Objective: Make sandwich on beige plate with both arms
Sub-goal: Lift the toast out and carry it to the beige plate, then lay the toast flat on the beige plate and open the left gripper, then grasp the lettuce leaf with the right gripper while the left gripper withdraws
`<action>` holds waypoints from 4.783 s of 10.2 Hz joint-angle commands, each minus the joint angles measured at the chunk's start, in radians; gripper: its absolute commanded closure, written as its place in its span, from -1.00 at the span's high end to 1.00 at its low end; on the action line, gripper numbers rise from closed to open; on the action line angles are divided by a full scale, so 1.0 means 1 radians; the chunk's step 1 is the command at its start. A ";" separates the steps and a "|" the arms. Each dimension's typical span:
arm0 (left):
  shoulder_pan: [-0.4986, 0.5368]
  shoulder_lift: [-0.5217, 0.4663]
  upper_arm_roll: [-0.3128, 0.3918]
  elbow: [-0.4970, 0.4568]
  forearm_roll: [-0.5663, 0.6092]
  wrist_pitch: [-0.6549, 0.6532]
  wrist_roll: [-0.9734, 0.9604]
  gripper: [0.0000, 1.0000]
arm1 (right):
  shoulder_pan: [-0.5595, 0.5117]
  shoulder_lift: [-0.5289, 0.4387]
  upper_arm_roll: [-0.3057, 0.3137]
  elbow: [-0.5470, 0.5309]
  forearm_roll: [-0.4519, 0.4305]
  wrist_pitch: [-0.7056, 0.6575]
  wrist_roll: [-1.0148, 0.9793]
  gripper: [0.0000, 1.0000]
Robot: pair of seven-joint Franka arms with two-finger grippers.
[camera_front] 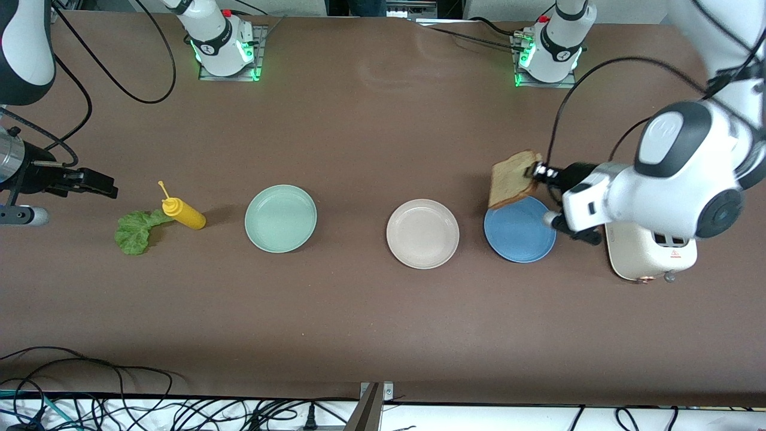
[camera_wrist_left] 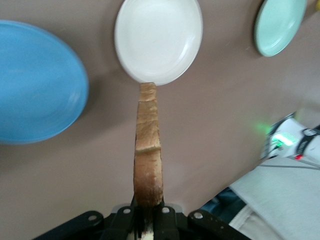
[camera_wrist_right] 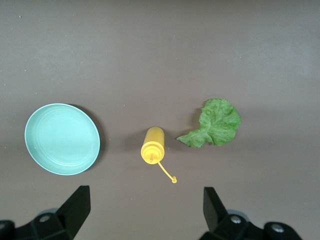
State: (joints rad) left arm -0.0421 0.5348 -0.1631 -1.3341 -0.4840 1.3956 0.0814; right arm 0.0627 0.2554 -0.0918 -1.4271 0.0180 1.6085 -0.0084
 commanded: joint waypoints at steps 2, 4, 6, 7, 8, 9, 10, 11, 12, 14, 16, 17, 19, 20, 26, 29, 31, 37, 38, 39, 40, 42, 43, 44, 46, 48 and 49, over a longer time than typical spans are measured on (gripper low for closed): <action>-0.073 0.134 0.001 0.027 -0.151 0.153 0.015 -1.00 | -0.007 -0.002 0.004 0.007 0.008 -0.012 -0.001 1.00; -0.102 0.192 0.001 0.026 -0.195 0.245 0.061 -1.00 | -0.007 -0.002 0.004 0.005 0.007 -0.012 -0.001 1.00; -0.102 0.255 0.001 0.020 -0.211 0.295 0.202 -1.00 | -0.007 -0.002 0.004 0.007 0.007 -0.012 -0.001 1.00; -0.101 0.284 0.001 0.013 -0.261 0.316 0.294 -1.00 | -0.007 -0.002 0.004 0.007 0.007 -0.012 -0.001 1.00; -0.101 0.315 0.001 0.010 -0.324 0.339 0.401 -1.00 | -0.007 -0.002 0.004 0.005 0.007 -0.012 -0.001 1.00; -0.096 0.345 0.001 0.010 -0.346 0.350 0.481 -1.00 | -0.006 -0.002 0.004 0.005 0.007 -0.012 -0.001 1.00; -0.091 0.358 0.002 0.009 -0.357 0.350 0.515 -1.00 | -0.006 -0.002 0.004 0.005 0.007 -0.012 -0.001 1.00; -0.091 0.363 0.002 0.004 -0.357 0.349 0.517 -1.00 | -0.006 -0.002 0.004 0.005 0.007 -0.012 -0.001 1.00; -0.091 0.375 0.002 -0.005 -0.357 0.350 0.517 -0.39 | -0.006 -0.002 0.004 0.005 0.007 -0.012 -0.001 1.00; -0.091 0.396 0.002 -0.005 -0.364 0.368 0.526 1.00 | -0.006 -0.002 0.004 0.005 0.007 -0.012 -0.001 1.00; -0.085 0.369 0.008 -0.002 -0.331 0.367 0.525 1.00 | -0.006 -0.002 0.004 0.005 0.007 -0.012 -0.001 1.00; -0.087 0.323 0.010 0.006 -0.224 0.365 0.509 1.00 | -0.006 -0.002 0.004 0.005 0.007 -0.012 -0.001 1.00; -0.085 0.248 0.008 -0.002 -0.095 0.343 0.444 1.00 | -0.006 -0.002 0.004 0.005 0.007 -0.012 -0.001 1.00; -0.084 0.217 0.010 -0.003 -0.058 0.323 0.402 1.00 | -0.009 -0.002 0.004 0.007 0.007 -0.010 -0.005 1.00; 0.005 -0.011 0.013 -0.005 0.264 0.148 0.262 1.00 | -0.113 0.080 -0.003 0.002 0.002 -0.002 -0.018 1.00; 0.014 -0.136 0.007 -0.005 0.478 0.126 0.151 1.00 | -0.145 0.175 -0.003 -0.021 -0.016 0.016 -0.018 1.00; 0.016 -0.200 0.007 -0.005 0.520 0.070 0.127 1.00 | -0.167 0.212 -0.005 -0.099 -0.019 0.120 -0.018 1.00; -0.042 -0.559 0.112 -0.275 0.515 0.092 -0.040 1.00 | -0.182 0.281 -0.013 -0.276 -0.049 0.413 -0.084 1.00; -0.050 -0.570 0.122 -0.290 0.513 0.106 -0.078 1.00 | -0.182 0.301 -0.013 -0.312 -0.050 0.504 -0.100 1.00; -0.050 -0.573 0.125 -0.315 0.513 0.152 -0.080 1.00 | -0.182 0.303 -0.013 -0.375 -0.050 0.642 -0.119 1.00; -0.050 -0.607 0.129 -0.365 0.512 0.210 -0.083 1.00 | -0.182 0.306 -0.013 -0.430 -0.050 0.748 -0.120 1.00; -0.067 -0.647 0.129 -0.402 0.513 0.235 -0.089 1.00 | -0.181 0.335 -0.013 -0.460 -0.049 0.830 -0.120 1.00; -0.067 -0.638 0.126 -0.392 0.513 0.211 -0.107 1.00 | -0.181 0.349 -0.013 -0.460 -0.049 0.832 -0.119 1.00; -0.068 -0.630 0.119 -0.390 0.516 0.201 -0.147 1.00 | -0.181 0.354 -0.013 -0.460 -0.049 0.831 -0.119 1.00; -0.059 -0.624 0.120 -0.382 0.513 0.201 -0.123 1.00 | -0.181 0.352 -0.013 -0.463 -0.049 0.814 -0.123 -0.50; -0.068 -0.610 0.119 -0.369 0.513 0.201 -0.121 1.00 | -0.181 0.349 -0.013 -0.461 -0.049 0.809 -0.123 -1.00; -0.067 -0.601 0.119 -0.359 0.513 0.200 -0.120 1.00 | -0.181 0.344 -0.013 -0.458 -0.049 0.809 -0.125 -1.00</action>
State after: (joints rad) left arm -0.0959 -0.0719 -0.0479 -1.7055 0.0030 1.6023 -0.0359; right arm -0.1131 0.6107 -0.1115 -1.8756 -0.0196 2.4217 -0.1230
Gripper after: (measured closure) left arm 0.000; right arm 0.599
